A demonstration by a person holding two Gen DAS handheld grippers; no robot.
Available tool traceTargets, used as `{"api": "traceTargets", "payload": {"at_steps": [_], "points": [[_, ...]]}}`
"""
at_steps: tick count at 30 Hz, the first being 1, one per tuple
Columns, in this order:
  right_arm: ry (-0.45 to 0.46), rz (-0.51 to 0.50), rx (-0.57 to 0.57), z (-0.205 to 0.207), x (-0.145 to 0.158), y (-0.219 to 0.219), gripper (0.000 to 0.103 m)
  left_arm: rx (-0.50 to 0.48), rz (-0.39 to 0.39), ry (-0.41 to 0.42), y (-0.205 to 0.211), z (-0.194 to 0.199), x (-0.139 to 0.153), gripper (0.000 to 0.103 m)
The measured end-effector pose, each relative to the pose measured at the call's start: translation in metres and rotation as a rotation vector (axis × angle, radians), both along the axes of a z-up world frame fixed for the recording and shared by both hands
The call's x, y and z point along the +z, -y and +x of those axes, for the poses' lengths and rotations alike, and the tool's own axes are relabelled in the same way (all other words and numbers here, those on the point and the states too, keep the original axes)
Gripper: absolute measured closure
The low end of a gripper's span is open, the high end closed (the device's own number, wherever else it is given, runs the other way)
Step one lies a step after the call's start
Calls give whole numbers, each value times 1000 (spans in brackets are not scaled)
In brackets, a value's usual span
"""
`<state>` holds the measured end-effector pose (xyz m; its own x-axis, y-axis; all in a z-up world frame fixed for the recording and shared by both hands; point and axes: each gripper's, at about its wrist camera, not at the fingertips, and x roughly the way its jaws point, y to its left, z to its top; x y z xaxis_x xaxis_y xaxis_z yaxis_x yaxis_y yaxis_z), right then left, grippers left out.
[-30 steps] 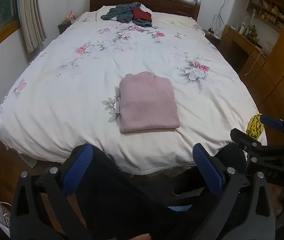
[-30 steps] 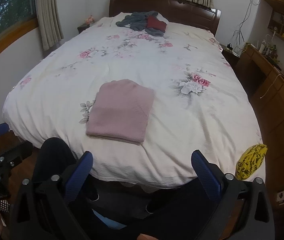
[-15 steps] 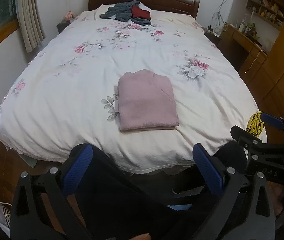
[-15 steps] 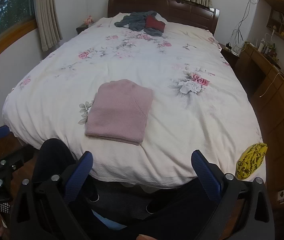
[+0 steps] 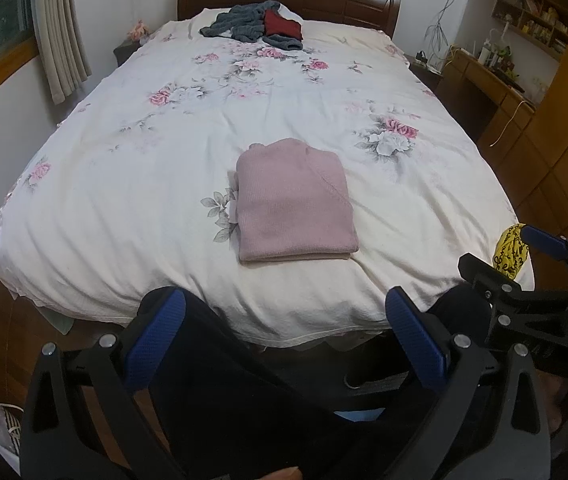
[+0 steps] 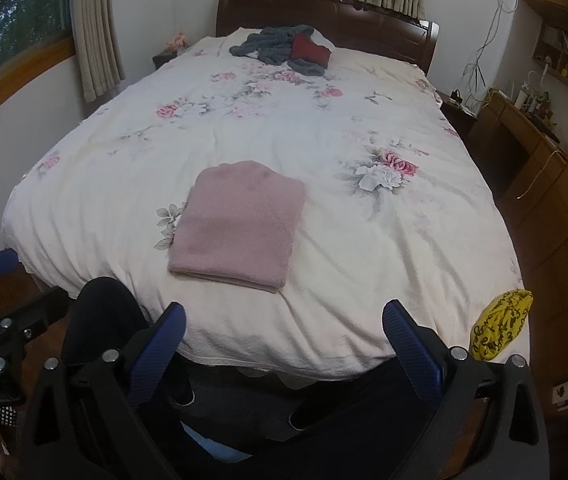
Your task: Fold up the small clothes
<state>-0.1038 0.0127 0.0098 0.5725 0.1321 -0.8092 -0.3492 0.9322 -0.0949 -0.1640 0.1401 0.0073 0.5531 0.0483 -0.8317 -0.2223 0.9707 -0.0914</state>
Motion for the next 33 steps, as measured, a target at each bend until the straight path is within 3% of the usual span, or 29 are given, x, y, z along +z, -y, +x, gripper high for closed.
{"api": "traceTargets", "payload": {"at_steps": [33], "points": [[-37, 21, 22, 9, -6, -4, 4, -7, 7, -14, -4, 8, -2, 4]]}}
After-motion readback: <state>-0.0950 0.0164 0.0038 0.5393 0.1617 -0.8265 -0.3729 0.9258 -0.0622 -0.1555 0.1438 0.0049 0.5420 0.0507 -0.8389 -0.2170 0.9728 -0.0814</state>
